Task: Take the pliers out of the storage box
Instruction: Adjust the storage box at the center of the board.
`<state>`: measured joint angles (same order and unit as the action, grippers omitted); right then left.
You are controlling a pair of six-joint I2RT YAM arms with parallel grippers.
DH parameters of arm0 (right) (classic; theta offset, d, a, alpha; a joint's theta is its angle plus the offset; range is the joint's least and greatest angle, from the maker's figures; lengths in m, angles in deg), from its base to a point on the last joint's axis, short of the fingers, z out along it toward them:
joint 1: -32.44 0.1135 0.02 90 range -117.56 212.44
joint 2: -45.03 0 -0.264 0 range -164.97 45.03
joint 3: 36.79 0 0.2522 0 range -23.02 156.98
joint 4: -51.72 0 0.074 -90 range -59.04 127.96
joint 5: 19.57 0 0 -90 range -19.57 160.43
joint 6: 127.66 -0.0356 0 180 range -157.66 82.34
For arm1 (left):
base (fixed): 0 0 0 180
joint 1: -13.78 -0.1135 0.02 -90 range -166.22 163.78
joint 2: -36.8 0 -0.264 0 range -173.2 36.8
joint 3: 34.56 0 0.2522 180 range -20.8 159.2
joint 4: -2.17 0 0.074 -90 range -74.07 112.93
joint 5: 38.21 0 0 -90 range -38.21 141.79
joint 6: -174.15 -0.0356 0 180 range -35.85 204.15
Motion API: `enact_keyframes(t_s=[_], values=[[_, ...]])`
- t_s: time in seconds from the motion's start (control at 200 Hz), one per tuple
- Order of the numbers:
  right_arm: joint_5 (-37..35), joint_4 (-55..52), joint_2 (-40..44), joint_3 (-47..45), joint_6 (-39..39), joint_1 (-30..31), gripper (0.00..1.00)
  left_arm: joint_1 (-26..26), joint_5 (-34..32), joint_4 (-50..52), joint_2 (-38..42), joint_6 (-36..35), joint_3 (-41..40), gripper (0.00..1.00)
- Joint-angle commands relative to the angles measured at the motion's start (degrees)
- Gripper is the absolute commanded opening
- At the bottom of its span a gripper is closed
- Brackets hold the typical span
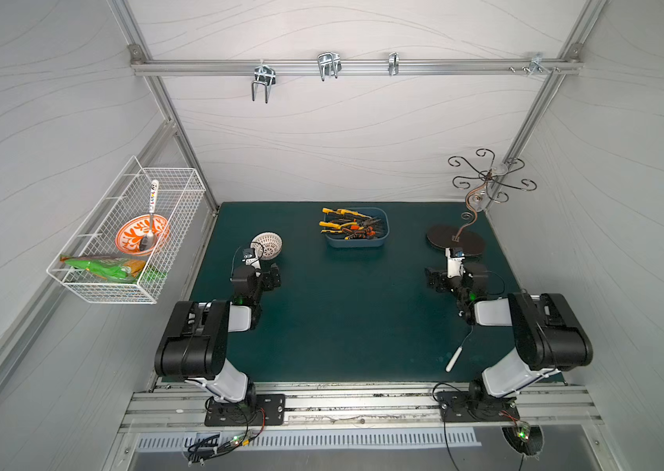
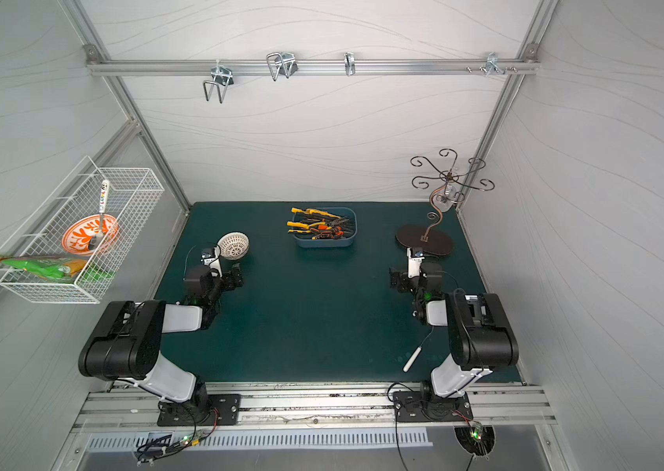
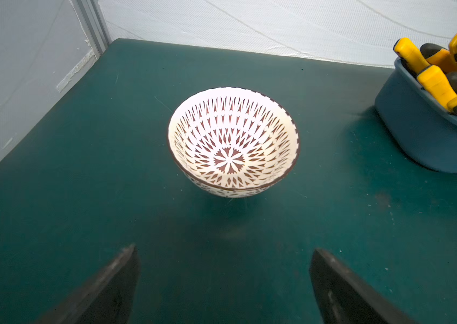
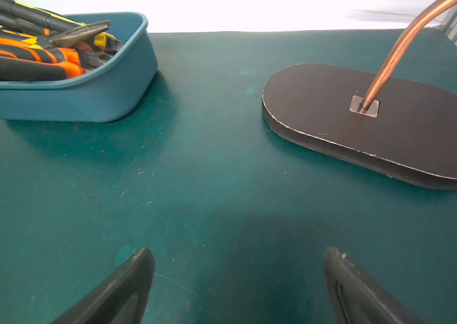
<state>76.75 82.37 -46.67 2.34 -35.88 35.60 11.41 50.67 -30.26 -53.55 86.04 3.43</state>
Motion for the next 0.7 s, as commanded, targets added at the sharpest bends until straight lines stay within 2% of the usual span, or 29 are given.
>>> enact_keyframes(t_s=[0.0,0.695], values=[[-0.6,-1.2,1.6,1.2,-0.5,0.4,0.99,-0.4,0.9,-1.4,1.4,-0.6,0.3,1.00],[-1.4,-0.1,2.0,0.6,-0.7,0.4,0.99,-0.4,0.9,-1.5,1.5,-0.4,0.1,1.00]])
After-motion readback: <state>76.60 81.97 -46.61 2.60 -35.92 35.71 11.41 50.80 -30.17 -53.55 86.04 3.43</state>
